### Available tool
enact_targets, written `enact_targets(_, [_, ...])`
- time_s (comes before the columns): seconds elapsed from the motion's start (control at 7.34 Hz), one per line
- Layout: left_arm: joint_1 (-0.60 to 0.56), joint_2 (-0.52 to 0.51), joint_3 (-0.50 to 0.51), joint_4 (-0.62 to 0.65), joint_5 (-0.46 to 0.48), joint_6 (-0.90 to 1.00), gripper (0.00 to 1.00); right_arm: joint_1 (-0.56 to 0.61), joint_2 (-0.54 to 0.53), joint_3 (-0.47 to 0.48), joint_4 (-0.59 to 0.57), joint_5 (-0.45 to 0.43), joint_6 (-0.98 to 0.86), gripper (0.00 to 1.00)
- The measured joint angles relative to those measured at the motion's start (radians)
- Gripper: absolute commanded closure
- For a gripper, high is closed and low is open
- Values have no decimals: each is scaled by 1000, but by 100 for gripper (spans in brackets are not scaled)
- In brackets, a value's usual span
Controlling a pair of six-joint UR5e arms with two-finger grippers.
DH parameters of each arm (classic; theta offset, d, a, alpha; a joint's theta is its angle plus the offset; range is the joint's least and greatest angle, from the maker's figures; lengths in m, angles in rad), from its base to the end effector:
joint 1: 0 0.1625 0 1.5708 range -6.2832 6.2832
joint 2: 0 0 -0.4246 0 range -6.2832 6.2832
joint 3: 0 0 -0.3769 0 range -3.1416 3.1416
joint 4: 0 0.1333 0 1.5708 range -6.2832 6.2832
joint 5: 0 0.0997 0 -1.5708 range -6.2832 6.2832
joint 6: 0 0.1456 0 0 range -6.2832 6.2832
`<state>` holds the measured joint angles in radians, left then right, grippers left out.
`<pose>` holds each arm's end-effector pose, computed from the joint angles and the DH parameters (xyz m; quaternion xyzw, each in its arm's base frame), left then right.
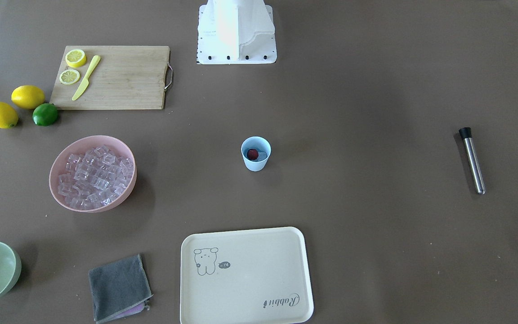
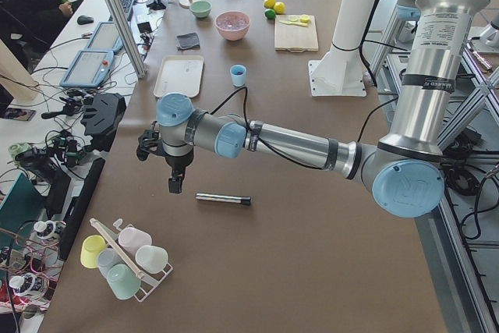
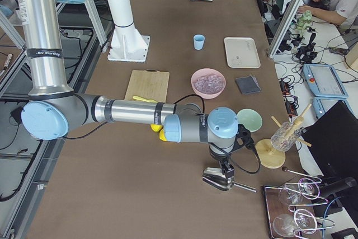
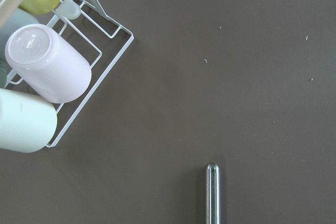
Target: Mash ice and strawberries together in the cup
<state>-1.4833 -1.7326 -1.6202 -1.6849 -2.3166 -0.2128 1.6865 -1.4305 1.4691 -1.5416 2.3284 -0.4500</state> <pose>0.0151 -0.5664 0.5720 0.0953 0.3780 0.0013 0.9209 0.0957 -0.5352 0.6672 0.1334 -0.3461 -0.1668 0.9135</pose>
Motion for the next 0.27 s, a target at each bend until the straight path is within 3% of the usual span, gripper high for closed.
enact_targets(0.27, [1,7,-10,-11,19,2,1,-23,17,26,-32,-14,13,1])
